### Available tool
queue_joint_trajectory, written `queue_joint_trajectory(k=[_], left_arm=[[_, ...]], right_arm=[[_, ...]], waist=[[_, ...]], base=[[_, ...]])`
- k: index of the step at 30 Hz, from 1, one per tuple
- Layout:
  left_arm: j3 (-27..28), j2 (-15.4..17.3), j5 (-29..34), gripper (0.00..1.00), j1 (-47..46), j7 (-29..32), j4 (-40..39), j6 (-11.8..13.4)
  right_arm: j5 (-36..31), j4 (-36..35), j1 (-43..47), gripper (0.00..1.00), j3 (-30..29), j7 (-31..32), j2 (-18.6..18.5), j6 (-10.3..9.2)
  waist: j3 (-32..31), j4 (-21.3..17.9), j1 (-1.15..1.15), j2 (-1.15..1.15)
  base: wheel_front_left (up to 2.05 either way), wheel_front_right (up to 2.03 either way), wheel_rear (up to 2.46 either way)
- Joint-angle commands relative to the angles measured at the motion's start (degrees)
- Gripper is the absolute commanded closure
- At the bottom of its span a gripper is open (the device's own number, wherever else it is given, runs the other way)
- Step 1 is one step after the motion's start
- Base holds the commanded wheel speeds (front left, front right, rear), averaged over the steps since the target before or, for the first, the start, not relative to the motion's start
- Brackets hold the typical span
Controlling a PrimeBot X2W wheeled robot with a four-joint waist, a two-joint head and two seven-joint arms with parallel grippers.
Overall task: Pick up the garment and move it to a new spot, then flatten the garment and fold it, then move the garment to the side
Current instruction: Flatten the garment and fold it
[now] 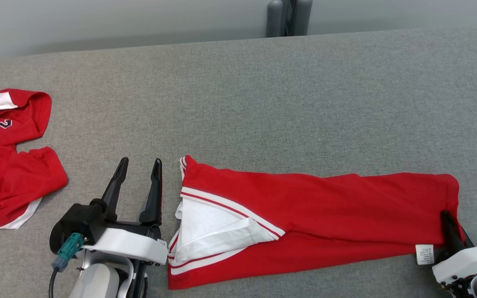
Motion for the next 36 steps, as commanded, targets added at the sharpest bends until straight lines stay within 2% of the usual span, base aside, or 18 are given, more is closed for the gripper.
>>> queue_joint_trajectory(k=[1,7,10,16,20,29,33,36], left_arm=[[0.4,0.1,0.4,0.00,-1.1,-0.3,0.2,-0.3],[0.7,-0.4,0.7,0.00,-1.0,-0.3,0.5,-0.5],[1.0,-0.7,0.9,0.00,-1.0,-0.3,0.7,-0.6],[1.6,-1.0,1.1,0.00,-0.8,-0.3,0.9,-0.7],[1.8,-1.2,1.1,0.00,-0.4,-0.3,1.1,-1.0],[2.7,-1.6,0.6,0.00,1.2,-0.3,0.9,-1.0],[3.4,-1.8,0.4,0.00,1.9,-0.3,0.5,-0.8],[3.7,-1.8,0.3,0.00,2.6,-0.3,0.5,-0.7]], right_arm=[[0.3,-0.2,-0.5,1.00,-0.5,0.0,-0.7,-0.02],[-0.9,-0.7,-0.9,1.00,-2.0,-0.1,-2.7,-0.03],[-1.9,0.0,-1.7,1.00,-3.2,-0.1,-4.9,-0.03],[-4.1,4.3,-3.6,1.00,-6.7,-0.1,-9.0,-0.03],[-5.8,6.0,-5.4,1.00,-6.6,-0.1,-9.7,-0.02],[-5.9,3.6,-6.7,1.00,1.1,0.6,-9.8,-0.02],[-3.9,-1.2,-7.0,1.00,5.6,1.6,-9.5,-0.02],[-2.4,-8.1,-6.9,1.00,9.9,3.0,-8.4,-0.02]], waist=[[0.0,0.0,0.00,0.00],[-0.3,-0.1,0.00,0.00],[-0.6,-0.1,0.00,0.00],[-1.0,-0.3,0.00,0.00],[-1.9,-0.4,0.00,0.00],[-4.4,-1.6,0.00,0.00],[-5.8,-2.2,0.00,0.00],[-6.7,-2.7,0.00,0.00]], base=[[0.00,0.00,0.00],[0.00,0.00,0.00],[0.00,0.00,0.00],[0.00,0.00,0.00],[0.00,0.00,0.00],[0.00,0.00,0.00],[0.00,0.00,0.00],[0.00,0.00,0.00]])
